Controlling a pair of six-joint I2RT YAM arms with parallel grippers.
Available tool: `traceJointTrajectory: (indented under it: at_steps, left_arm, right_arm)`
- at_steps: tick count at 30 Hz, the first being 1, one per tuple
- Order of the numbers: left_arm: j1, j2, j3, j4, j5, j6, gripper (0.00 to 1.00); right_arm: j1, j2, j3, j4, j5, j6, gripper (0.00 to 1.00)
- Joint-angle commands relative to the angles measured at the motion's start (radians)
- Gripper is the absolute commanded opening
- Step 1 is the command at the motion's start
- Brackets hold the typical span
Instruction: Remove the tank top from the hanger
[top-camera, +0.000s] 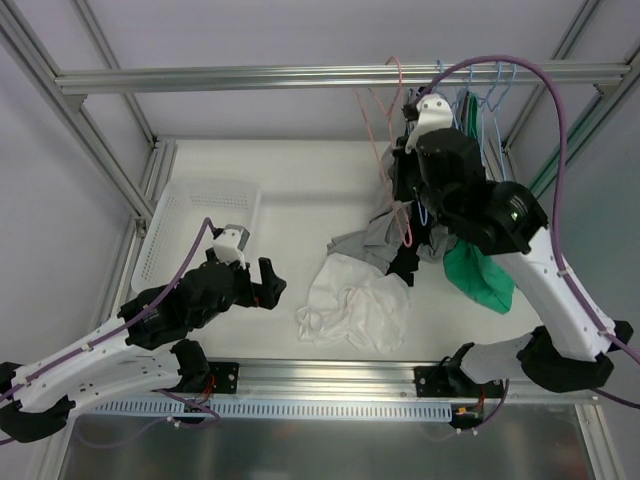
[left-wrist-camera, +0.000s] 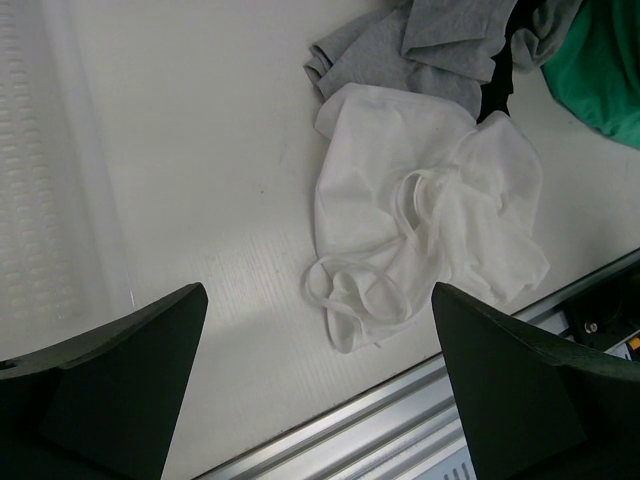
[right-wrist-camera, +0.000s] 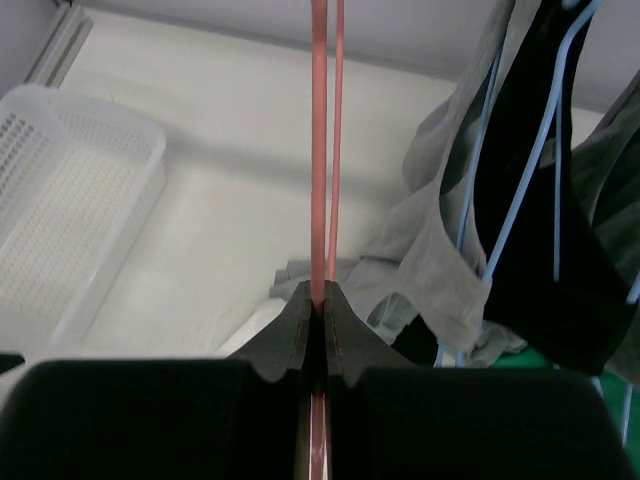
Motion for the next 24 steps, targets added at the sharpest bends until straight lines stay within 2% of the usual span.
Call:
traceJointTrajectory:
  at_steps: [1, 4, 10, 15, 18, 24]
  left_arm:
    - [-0.005, -0.003, -0.004, -0.023, 0.026, 0.023, 0.99]
    - [-0.005, -0.016, -0.016, -0.027, 0.028, 0.022, 0.99]
    - [-0.005, -0.044, -0.022, -0.025, 0.043, 0.020, 0.99]
    - [-0.006, 0.054, 0.018, -0.010, 0.158, 0.045, 0.99]
    - [-0.008, 0.094, 0.002, 0.096, 0.267, 0.097, 0.99]
    - [-0.019, 0.174, 0.018, 0.208, 0.295, 0.108, 0.99]
  right_arm:
    - [-0.075, 0.118, 0.178, -0.060, -0.016, -0.032, 0.00]
    - [-0.091, 0.199, 0.205, -0.077, 0.016, -0.038, 0.00]
    - [-0.095, 0.238, 0.159, -0.078, 0.024, 0.037, 0.00]
    - [-0.095, 0.244, 0.114, -0.075, -0.002, 0.100, 0.00]
    - [-0.092, 0.209, 0.070, -0.048, -0.007, 0.119, 0.00]
    - [-0.123, 0.210, 0.134, -0.008, -0.011, 0.099, 0.00]
